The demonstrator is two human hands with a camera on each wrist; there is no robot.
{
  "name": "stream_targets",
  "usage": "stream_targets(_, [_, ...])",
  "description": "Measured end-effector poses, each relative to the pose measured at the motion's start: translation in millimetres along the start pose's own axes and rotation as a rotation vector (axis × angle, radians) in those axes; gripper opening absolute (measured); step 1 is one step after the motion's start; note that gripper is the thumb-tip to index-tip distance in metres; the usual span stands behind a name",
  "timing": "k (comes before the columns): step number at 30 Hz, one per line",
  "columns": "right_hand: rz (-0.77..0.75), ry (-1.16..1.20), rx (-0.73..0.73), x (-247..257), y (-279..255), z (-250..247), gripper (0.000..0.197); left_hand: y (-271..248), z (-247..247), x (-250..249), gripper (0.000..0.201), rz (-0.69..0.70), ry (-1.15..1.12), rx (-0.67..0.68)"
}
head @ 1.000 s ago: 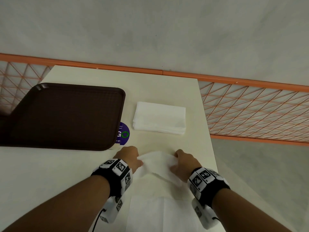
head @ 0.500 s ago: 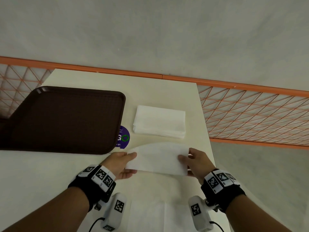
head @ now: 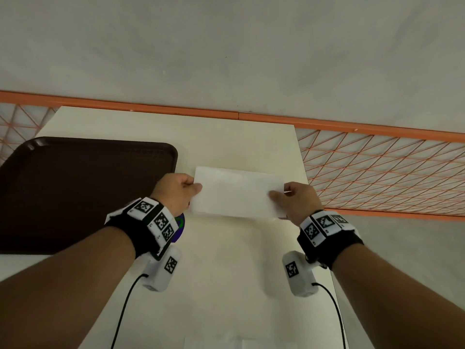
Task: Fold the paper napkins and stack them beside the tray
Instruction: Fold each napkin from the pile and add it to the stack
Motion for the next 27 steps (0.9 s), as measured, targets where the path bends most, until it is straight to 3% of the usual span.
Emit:
stream_targets(8, [0.076, -0.338, -0.065, -4, 45, 10, 0.019, 46, 11, 8, 0.024, 0.024, 0.274, -0.069])
stream_targets(16, [0.116, -0.503, -0.108, -6, 53, 10, 0.024, 66, 18, 21, 0.022, -0.043, 0.467, -0.085])
stream_targets(22, [0.115, -0.503, -0.133, -7, 38, 0, 0.038, 57, 5, 25, 0.030, -0.095, 0.488, -0.181])
stream_targets(27, [-0.019, -0.540, -0.046, 2, -8, 3, 0.025, 24, 3, 9, 0.021, 0.044, 0.448, -0.119])
Point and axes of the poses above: each hand's wrist, its own y-axis towards the middle knuckle, its own z-axis out of the palm, x = y × z, the point moved 7 cm from there along y, towards the middle knuckle, and after that the axes turned 1 degree about x, right-handed, at the moved point
